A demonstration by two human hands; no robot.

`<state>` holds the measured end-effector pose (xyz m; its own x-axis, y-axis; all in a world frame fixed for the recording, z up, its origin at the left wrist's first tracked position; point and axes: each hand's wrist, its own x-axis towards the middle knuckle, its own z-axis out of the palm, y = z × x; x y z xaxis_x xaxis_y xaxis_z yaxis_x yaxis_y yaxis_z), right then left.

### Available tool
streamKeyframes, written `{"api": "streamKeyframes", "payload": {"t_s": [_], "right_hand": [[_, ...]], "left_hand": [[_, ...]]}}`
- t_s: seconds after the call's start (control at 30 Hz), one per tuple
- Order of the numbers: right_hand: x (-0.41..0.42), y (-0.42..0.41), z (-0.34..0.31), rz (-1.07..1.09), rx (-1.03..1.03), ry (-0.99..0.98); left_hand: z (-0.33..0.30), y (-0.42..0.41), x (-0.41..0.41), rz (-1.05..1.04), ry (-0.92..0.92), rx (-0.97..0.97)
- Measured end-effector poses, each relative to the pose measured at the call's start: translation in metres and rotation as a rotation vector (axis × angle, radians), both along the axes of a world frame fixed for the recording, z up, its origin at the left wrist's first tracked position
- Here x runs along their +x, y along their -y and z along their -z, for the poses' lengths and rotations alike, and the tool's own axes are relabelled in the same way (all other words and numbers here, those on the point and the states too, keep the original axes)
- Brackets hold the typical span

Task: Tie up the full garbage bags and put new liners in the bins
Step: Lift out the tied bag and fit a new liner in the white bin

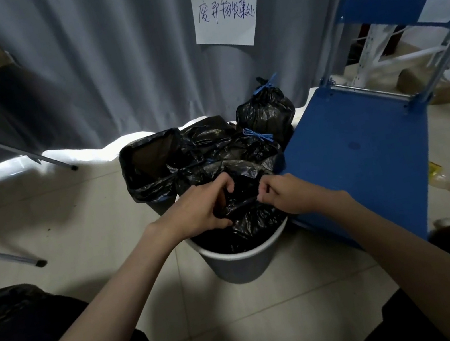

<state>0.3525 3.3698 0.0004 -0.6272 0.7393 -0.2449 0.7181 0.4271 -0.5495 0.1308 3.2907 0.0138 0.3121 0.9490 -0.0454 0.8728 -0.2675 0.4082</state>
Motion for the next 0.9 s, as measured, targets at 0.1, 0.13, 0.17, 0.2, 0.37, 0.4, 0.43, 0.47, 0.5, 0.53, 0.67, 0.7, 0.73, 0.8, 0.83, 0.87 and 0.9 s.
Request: {"api": "streamKeyframes", "payload": {"t_s": [0.1, 0.13, 0.17, 0.2, 0.37, 0.4, 0.43, 0.47, 0.5, 0.53, 0.67, 0.7, 0.73, 0.8, 0.83, 0.87, 0.9], "right_hand": [[0.004, -0.002, -0.001, -0.066, -0.010, 0.019], [0.004, -0.003, 0.000, -0.078, -0.001, 0.022], [0.005, -0.003, 0.002, -0.079, 0.021, 0.021], [0.005, -0.004, 0.003, -0.073, 0.053, 0.015], [0.003, -0.003, 0.004, -0.050, 0.206, -0.096], [0.003, -0.004, 0.005, -0.038, 0.221, -0.117], [0.003, -0.005, 0.005, -0.026, 0.234, -0.127], [0.003, -0.006, 0.005, -0.014, 0.243, -0.129], [0.003, -0.007, 0.006, -0.006, 0.251, -0.129], [0.003, -0.007, 0.006, 0.000, 0.255, -0.130], [0.004, -0.010, 0.008, 0.038, 0.210, -0.141], [0.004, -0.010, 0.008, 0.049, 0.187, -0.141], [0.004, -0.010, 0.007, 0.058, 0.159, -0.139], [0.004, -0.010, 0.006, 0.066, 0.112, -0.124], [0.004, -0.010, 0.006, 0.066, 0.099, -0.110], [0.004, -0.010, 0.006, 0.066, 0.085, -0.101], [0.004, -0.010, 0.005, 0.066, 0.065, -0.097]], "left_hand": [[0.001, -0.003, 0.000, -0.002, -0.026, 0.112], [0.003, -0.004, 0.000, -0.005, -0.019, 0.121], [0.005, -0.005, 0.000, -0.014, 0.011, 0.110], [0.007, -0.007, 0.001, -0.029, 0.066, 0.082], [0.015, -0.013, -0.001, -0.050, 0.167, 0.086], [0.015, -0.014, -0.002, -0.045, 0.143, 0.093], [0.015, -0.014, -0.001, -0.035, 0.124, 0.096], [0.015, -0.013, -0.001, -0.024, 0.111, 0.099], [0.016, -0.013, 0.000, -0.014, 0.097, 0.103], [0.016, -0.013, 0.000, -0.004, 0.073, 0.108], [0.022, -0.010, 0.003, -0.027, -0.135, 0.101], [0.023, -0.009, 0.005, -0.043, -0.156, 0.109], [0.025, -0.009, 0.007, -0.057, -0.160, 0.126], [0.024, -0.008, 0.010, -0.070, -0.168, 0.184], [0.023, -0.008, 0.012, -0.072, -0.184, 0.228], [0.021, -0.008, 0.012, -0.073, -0.203, 0.285], [0.019, -0.008, 0.012, -0.075, -0.217, 0.339]]}}
